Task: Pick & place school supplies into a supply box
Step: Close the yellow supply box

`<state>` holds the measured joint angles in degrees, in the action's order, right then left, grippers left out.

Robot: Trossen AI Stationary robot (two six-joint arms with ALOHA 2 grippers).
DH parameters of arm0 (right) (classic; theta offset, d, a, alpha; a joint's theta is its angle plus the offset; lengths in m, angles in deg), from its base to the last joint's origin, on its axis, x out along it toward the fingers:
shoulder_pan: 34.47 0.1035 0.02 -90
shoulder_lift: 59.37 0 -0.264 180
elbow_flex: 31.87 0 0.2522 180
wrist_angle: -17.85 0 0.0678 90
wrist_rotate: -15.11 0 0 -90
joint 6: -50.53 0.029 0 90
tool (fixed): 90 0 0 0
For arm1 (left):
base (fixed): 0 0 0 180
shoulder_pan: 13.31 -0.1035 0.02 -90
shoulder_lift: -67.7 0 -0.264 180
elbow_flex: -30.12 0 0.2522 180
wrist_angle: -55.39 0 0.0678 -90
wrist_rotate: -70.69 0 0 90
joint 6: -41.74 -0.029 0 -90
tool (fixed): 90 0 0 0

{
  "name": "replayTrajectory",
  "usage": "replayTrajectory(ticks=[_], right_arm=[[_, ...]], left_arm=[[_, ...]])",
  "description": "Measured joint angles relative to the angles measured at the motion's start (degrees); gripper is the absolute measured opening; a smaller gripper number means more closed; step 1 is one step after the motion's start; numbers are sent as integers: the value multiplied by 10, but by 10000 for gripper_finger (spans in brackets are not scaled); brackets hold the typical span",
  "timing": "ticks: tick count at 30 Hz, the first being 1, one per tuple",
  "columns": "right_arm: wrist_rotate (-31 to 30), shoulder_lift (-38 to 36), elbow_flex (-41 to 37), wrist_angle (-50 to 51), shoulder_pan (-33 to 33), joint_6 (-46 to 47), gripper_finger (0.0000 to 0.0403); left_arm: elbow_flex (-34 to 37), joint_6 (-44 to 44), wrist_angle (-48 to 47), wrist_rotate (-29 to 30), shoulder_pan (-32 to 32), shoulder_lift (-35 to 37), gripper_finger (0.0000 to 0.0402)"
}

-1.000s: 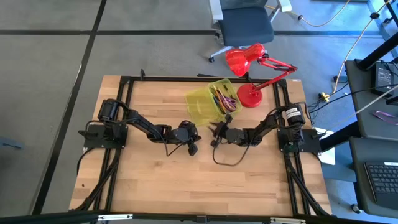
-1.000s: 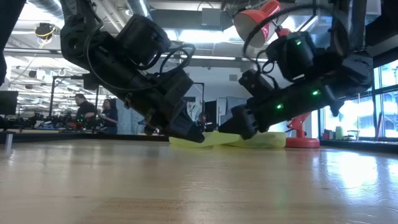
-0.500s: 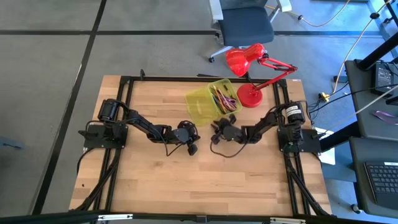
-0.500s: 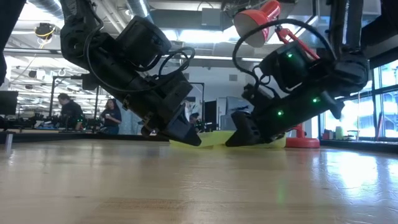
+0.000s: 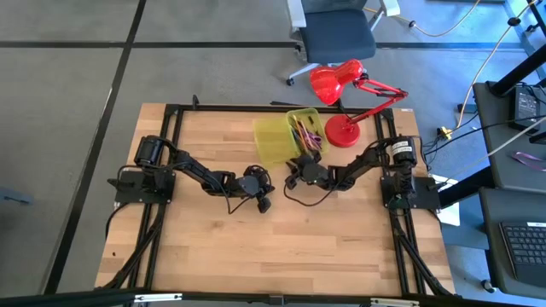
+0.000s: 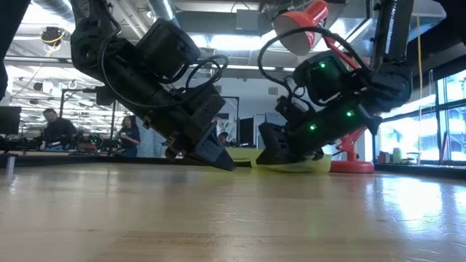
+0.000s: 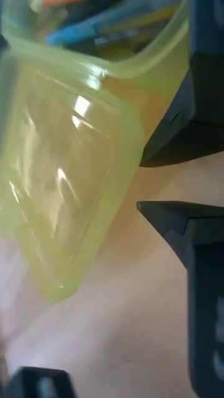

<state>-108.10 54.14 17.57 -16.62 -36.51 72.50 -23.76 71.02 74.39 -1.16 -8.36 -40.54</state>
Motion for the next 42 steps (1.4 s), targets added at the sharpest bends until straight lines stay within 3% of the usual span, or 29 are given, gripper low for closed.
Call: replayTrajectory(ticks=[10, 14, 17, 21, 29, 42], right_arm=[[-78, 0, 7, -5, 0, 16, 103], [-90, 0, 6, -2, 0, 13, 103], [-92, 0, 6, -2, 0, 16, 103], [-92, 0, 6, -2, 0, 17, 103], [-92, 0, 6, -4, -3, 17, 103], [-49, 0, 5, -9, -30, 35, 104]], left_arm=[[0, 1, -3, 2, 0, 0, 4], [0, 30, -39, 51, -3, 0, 1], [0, 70, -56, 108, -8, 0, 2], [0, 101, -57, 135, -23, -1, 2], [0, 157, -56, 124, -56, -1, 3], [-1, 144, 1, 163, -97, -36, 1]])
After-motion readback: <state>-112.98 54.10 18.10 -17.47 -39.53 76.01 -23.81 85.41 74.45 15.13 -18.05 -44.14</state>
